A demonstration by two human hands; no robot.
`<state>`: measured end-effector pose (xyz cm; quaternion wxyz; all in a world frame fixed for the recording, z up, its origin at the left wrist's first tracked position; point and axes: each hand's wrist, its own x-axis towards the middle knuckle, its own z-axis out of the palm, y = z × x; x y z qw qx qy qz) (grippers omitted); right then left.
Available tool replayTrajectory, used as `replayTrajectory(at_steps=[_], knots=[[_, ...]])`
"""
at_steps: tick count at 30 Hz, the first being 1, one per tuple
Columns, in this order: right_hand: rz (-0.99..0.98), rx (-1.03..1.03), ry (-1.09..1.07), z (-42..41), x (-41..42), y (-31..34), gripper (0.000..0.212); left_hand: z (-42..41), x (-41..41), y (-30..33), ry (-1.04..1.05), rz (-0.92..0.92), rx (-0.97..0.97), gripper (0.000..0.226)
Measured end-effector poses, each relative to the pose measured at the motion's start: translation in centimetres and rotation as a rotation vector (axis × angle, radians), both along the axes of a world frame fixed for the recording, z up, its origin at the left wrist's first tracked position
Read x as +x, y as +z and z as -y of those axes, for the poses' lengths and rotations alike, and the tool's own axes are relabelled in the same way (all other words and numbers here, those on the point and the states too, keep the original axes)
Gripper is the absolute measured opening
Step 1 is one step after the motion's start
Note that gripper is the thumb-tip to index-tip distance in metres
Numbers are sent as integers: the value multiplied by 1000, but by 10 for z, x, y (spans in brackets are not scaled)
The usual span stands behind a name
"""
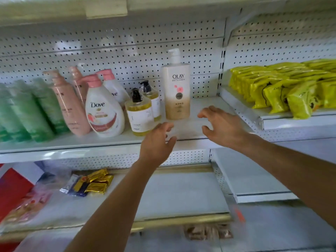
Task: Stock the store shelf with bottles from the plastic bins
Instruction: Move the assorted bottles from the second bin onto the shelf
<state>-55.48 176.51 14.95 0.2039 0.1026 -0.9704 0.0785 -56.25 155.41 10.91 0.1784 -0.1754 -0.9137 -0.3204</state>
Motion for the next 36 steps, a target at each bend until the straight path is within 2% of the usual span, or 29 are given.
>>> replayTrajectory(at_steps=[4,8,11,15,26,30,36], knots=[[-2,-76,-15,6,39,-33,30,13,36,-27,-41,27,65,33],[63,-129,-29,10,74,-78,26,19,67,-69,-82,154,88,30],[149,-141,-42,10,98,-115,26,21,87,-105,-101,273,83,28],[363,-164,-66,8,123,-170,26,19,110,-160,-128,461,108,26],[890,-242,-113,4,151,-381,33,-7,130,-361,-142,934,12,26],[955,-261,-123,-5,143,-453,34,-16,130,-435,-135,1024,-25,28],[992,-275,-202,-7,125,-547,49,-32,103,-531,-160,1084,-148,44]])
